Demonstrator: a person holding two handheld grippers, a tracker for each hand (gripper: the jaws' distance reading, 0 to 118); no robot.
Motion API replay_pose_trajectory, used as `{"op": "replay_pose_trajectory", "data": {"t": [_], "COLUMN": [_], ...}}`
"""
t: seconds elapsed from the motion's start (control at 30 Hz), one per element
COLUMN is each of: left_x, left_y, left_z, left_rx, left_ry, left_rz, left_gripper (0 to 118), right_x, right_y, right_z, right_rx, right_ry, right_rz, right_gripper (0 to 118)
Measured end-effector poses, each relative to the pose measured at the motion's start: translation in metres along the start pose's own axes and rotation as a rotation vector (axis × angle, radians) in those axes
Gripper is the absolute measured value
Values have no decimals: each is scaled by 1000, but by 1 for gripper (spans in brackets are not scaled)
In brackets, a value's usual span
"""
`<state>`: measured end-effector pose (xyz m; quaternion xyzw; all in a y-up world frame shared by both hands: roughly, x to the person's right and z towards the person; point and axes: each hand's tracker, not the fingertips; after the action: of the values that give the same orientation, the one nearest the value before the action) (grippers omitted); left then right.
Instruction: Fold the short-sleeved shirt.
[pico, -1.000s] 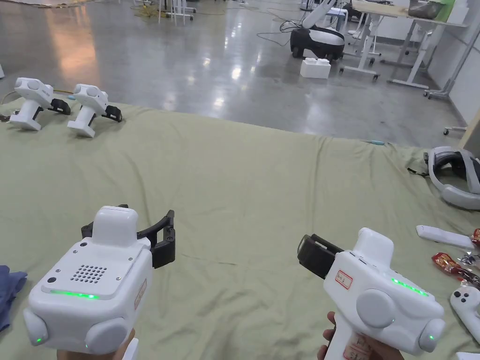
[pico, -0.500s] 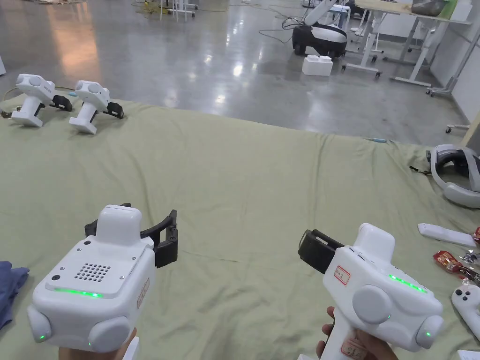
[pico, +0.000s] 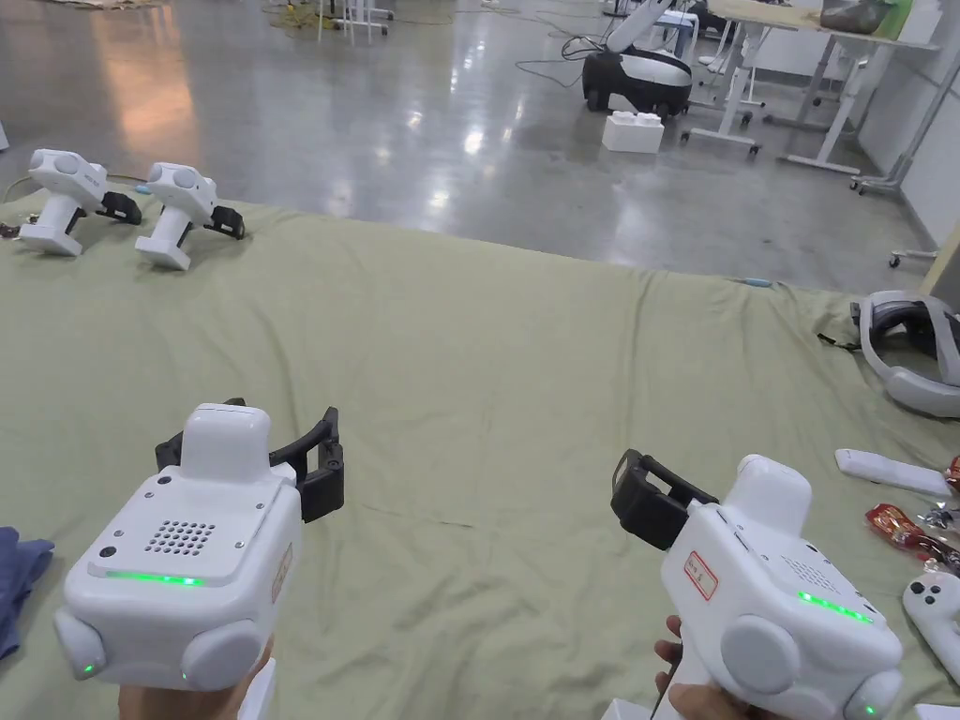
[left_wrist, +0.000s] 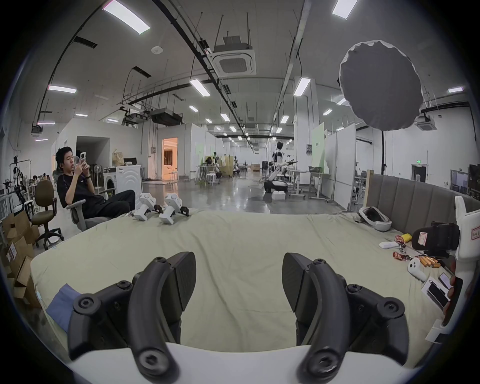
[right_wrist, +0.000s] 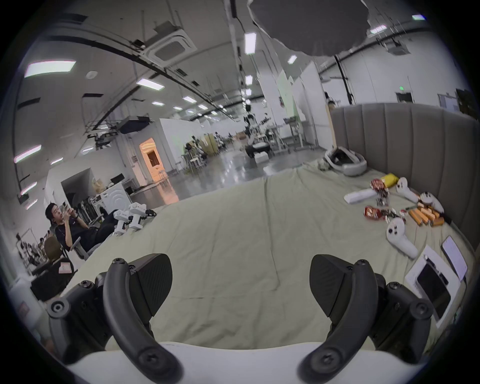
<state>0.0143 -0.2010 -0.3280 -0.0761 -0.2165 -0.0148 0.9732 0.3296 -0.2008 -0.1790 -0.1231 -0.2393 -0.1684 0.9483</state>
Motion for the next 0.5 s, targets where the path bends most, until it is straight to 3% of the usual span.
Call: {"op": "replay_pose_trajectory", "data": {"t": [0.2,0.5], "left_x": [1,3], "left_y": [0,3], "left_z": [4,5], "left_rx": [50,61], "left_ry": [6,-24], "left_rz": [-33,-55], "left_gripper": [79,79], "right_x": [-14,-24], "right_y": [-5,-9], "right_z": [2,2], "right_rx": [56,102], "right_ry": [-75,-91], "right_rz": [160,207], "right_gripper": [111,111]}}
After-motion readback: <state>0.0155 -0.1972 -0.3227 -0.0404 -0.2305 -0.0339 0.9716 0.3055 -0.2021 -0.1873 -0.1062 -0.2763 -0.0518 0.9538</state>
